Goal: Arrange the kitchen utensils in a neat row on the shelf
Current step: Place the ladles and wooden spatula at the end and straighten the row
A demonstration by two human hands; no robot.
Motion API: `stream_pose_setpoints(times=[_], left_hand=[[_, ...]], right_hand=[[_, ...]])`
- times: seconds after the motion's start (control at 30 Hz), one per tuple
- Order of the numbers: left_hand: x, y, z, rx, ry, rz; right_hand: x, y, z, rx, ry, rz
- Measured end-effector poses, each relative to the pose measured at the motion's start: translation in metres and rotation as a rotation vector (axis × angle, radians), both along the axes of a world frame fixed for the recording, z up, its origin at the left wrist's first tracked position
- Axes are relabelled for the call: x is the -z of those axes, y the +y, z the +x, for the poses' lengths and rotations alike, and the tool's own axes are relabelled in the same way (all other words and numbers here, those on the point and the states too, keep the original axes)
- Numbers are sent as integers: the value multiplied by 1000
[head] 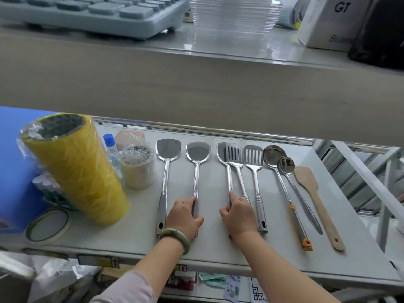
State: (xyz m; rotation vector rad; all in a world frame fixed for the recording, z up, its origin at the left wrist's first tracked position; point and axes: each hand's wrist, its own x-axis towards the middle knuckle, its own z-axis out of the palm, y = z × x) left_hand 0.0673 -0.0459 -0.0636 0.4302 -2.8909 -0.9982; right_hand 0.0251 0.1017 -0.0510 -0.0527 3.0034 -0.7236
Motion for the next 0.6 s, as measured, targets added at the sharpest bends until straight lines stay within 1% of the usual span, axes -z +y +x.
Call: stream_pose_setpoints(times=[0.1, 0.33, 0.6], left_hand=[[-1, -1, 1, -9, -20, -5], [-3, 1, 5, -19, -38, -15], [-1, -4, 8, -13, -35, -35]], right_hand=[[0, 3, -1, 23, 9, 9], [0, -8, 8, -92, 13, -17], [-1, -10, 11, -145, -10, 14]])
